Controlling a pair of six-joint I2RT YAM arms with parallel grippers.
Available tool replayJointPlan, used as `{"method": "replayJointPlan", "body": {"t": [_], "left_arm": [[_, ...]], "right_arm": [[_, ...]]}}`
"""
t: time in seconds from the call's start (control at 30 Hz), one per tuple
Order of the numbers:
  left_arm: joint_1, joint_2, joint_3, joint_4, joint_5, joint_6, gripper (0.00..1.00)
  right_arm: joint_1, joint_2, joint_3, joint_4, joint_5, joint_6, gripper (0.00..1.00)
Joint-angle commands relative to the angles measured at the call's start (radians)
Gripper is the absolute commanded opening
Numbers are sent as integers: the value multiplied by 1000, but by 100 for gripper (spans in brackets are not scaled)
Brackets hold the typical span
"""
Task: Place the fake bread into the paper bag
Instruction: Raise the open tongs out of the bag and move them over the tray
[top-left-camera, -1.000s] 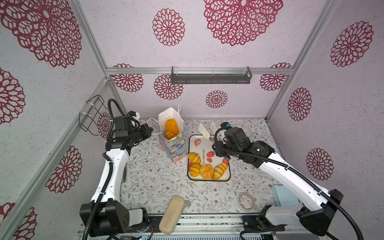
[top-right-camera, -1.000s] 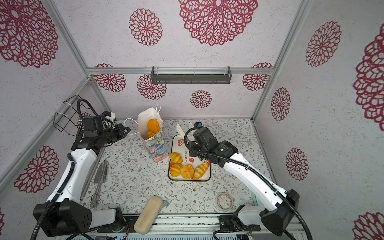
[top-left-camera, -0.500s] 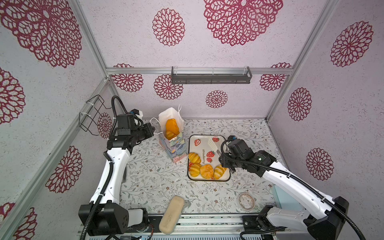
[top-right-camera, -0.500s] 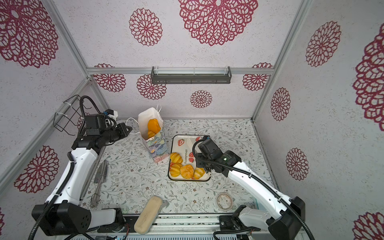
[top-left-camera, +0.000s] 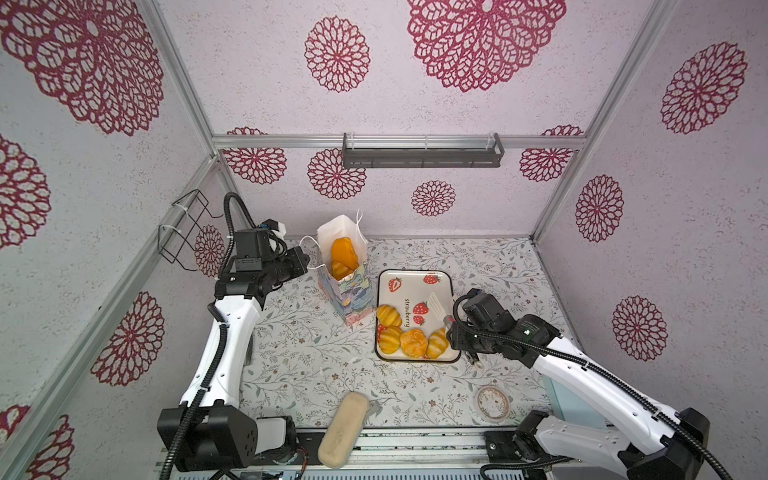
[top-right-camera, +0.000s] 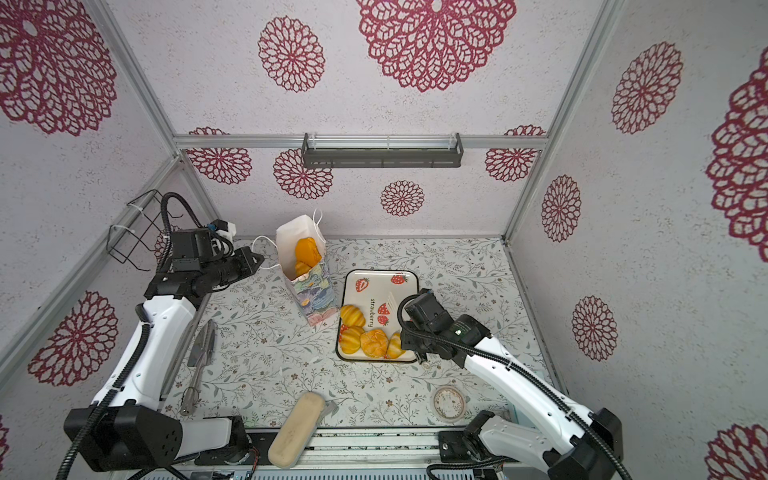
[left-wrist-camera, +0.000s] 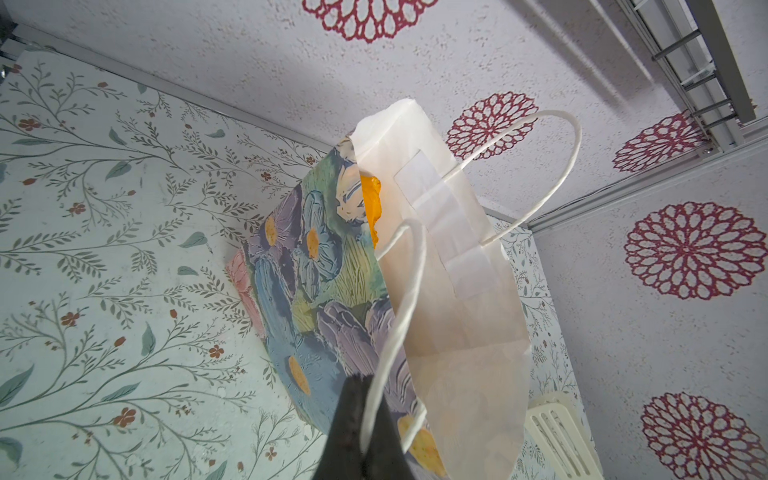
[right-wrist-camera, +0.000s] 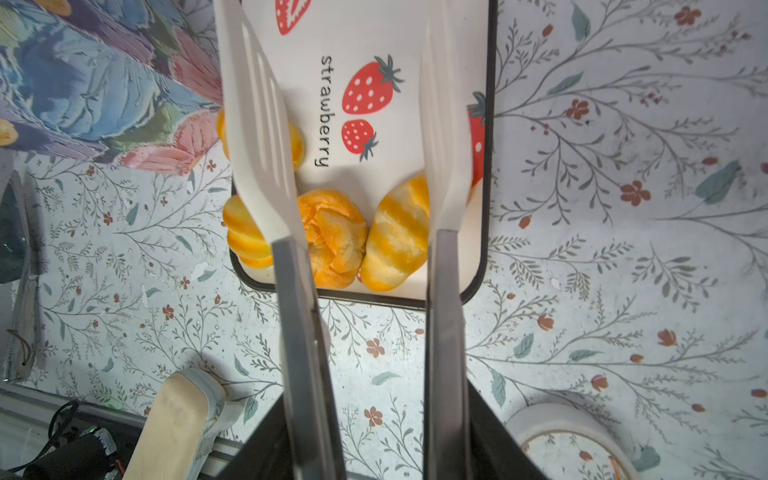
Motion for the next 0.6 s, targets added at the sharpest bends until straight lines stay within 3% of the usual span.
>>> {"method": "replayJointPlan", "body": {"t": [0.0, 0.57], "left_arm": [[-6, -12, -14, 12, 1, -1, 0], [-6, -12, -24, 12, -6, -1, 0]], "right_arm": [[-7, -47, -29, -1, -35, 89, 53], [-6, -97, -188, 68, -115, 198, 53]]}}
